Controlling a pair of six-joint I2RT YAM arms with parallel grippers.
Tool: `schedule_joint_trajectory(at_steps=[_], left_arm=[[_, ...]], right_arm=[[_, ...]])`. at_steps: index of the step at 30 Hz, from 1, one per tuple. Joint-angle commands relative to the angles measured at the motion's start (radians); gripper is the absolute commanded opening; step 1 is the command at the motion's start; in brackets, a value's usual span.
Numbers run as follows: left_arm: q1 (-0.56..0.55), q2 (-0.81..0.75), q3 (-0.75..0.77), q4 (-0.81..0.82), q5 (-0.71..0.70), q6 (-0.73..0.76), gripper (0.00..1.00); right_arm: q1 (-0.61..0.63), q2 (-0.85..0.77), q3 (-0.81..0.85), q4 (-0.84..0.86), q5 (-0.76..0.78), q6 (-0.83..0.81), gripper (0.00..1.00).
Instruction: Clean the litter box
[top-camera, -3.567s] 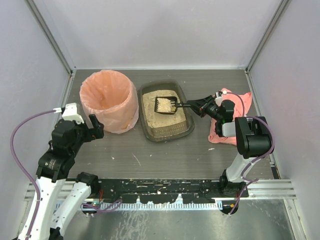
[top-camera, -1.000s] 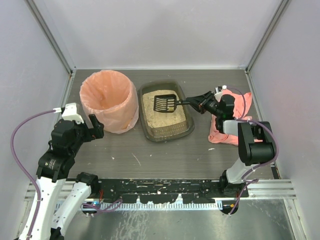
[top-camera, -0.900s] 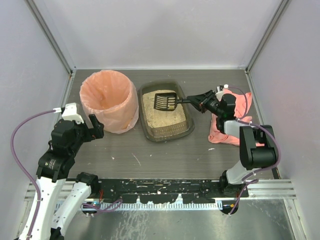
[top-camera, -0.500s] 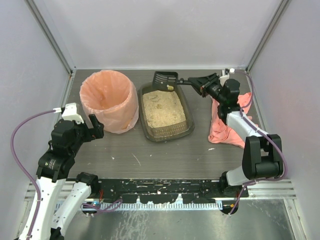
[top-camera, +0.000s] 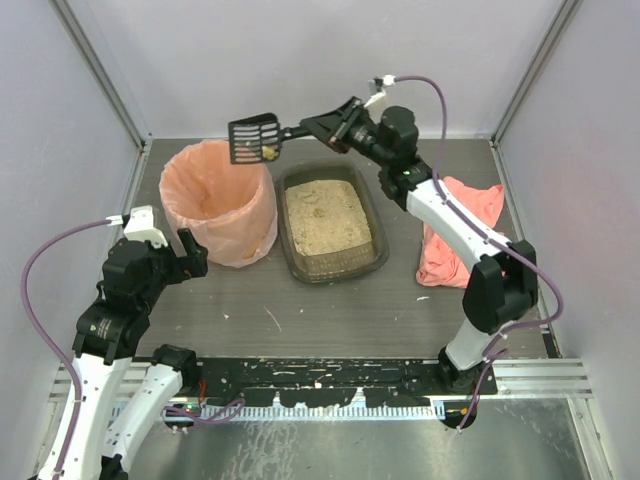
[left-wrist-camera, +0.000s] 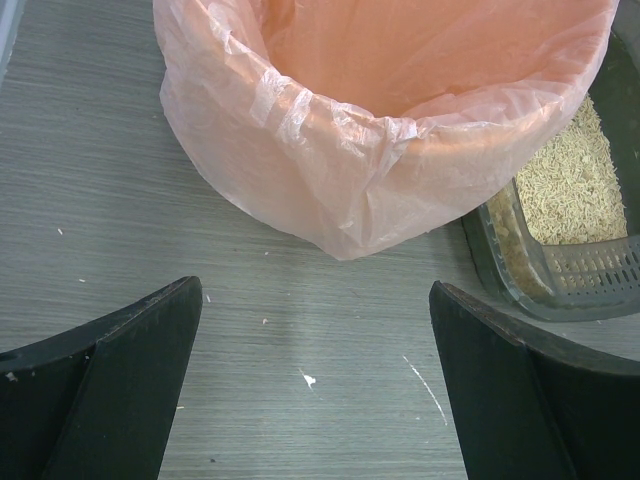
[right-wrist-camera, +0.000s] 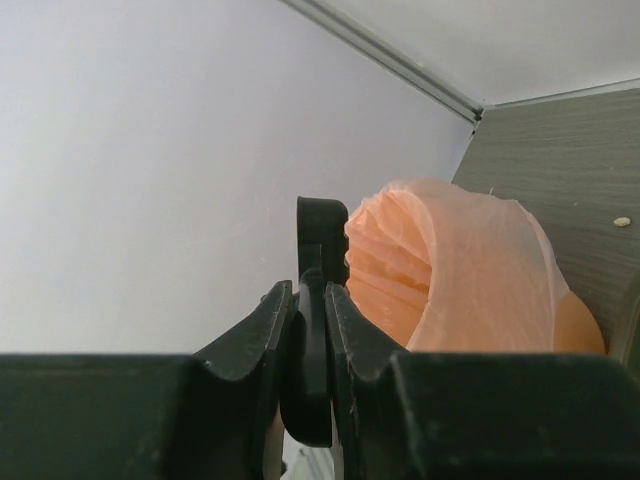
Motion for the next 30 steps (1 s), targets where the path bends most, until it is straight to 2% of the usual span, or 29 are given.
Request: schedule_joint_trajectory(at_steps=[1,6,9,16,21,24,30], left_arm=[[0.006,-0.006,0.009,0.038,0.006,0.002,0.98],[0.006,-0.005,0.008,0.038,0.004,0.002,0.98],[0.006,-0.005,0.008,0.038,0.004,0.002,0.98],[0.006,-0.004,0.009,0.038,0.001,0.002,0.98],[0.005,-0.002,0.009,0.039,0.002,0.002,0.98],[0.006,-0.005,0.009,0.038,0.002,0.001,0.98],[0.007,-0.003,0.009,0.039,0.001,0.001,0.98]], right_arm=[[0.067,0.082,0.152,-0.050,0.026,-0.239,0.01],[0.123,0.164,0.264,-0.031,-0.070,-0.442,0.01],[0.159,0.199,0.343,-0.079,-0.095,-0.554,0.01],[0.243,0.228,0.478,-0.255,-0.083,-0.895,0.01],[0.314,0.214,0.525,-0.393,-0.002,-1.148,0.01],[0.340,0.204,0.519,-0.411,0.035,-1.197,0.01],[0.345,0.186,0.492,-0.370,0.045,-1.170,0.01]])
